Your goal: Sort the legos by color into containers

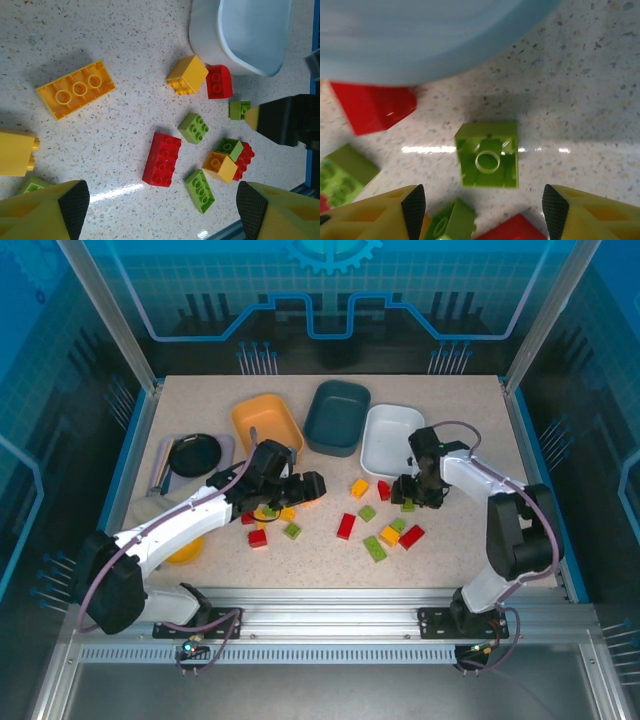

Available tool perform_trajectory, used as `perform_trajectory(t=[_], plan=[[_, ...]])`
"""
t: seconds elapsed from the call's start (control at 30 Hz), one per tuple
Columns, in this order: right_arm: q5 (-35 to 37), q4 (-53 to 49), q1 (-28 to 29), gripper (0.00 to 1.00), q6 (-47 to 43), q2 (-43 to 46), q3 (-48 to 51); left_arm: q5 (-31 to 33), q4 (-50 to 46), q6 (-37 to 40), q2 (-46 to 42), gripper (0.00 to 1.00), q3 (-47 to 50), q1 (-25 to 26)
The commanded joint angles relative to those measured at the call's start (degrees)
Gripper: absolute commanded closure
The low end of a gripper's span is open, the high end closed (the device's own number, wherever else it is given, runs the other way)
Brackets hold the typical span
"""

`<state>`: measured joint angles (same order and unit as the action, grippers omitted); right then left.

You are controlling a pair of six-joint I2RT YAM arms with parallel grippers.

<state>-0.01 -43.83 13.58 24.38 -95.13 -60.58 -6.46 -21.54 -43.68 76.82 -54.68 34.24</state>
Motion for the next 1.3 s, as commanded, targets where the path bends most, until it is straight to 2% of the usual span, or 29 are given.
perform_trajectory(t=[0.0, 0.23, 0.33, 0.43, 0.57, 0.63, 0.73, 0.9, 1.07, 1.17, 1.27], plan=[[2.3, 1.5, 0.5, 0.37, -0.4, -3.1, -1.1, 0.6, 0.5, -1.4, -2.1, 0.19, 0.1, 0.6], [3.2, 2.6, 0.6, 0.51, -0.2, -6.4, -2.1, 1.7, 0.0, -2.1, -3.8, 0.19, 1.2, 1.2], [4.0, 2.5, 0.7, 0.65, 0.1, -6.7, -2.5, 1.8, -0.2, -2.2, -4.0, 0.19, 1.3, 1.2], [5.9, 1.5, 1.6, 0.75, 0.5, -3.3, -1.9, 2.0, -0.2, -2.3, -4.2, 0.19, 0.8, 1.3], [7.6, -2.2, 2.0, 0.79, 2.7, 5.8, -2.0, 2.7, -0.8, -2.6, -4.2, 0.19, -1.5, 1.4], [7.6, -3.8, 2.0, 0.79, 3.0, 9.2, -4.4, 3.3, -1.2, -2.8, -4.0, 0.19, -2.9, 1.4], [6.5, -4.5, 1.4, 0.79, 2.3, 7.0, -10.7, 4.6, -3.0, -2.9, -2.8, 0.19, -5.4, 1.4], [3.1, -7.6, -0.5, 0.78, 1.6, -10.5, -27.6, 9.2, -11.8, -5.4, 0.4, 0.20, -9.5, 1.1], [3.0, -14.6, -0.8, 0.75, 0.9, -28.3, -46.6, 15.5, -22.4, -9.8, -0.1, 0.21, -10.3, -0.1], [2.6, -17.3, -0.8, 0.60, 0.9, -34.4, -53.2, 17.3, -28.4, -11.3, -1.0, 0.21, -9.7, -2.7], [1.7, -17.9, -0.4, 0.46, 0.7, -35.3, -55.5, 16.9, -34.1, -11.7, 0.0, 0.22, -8.9, -7.2]])
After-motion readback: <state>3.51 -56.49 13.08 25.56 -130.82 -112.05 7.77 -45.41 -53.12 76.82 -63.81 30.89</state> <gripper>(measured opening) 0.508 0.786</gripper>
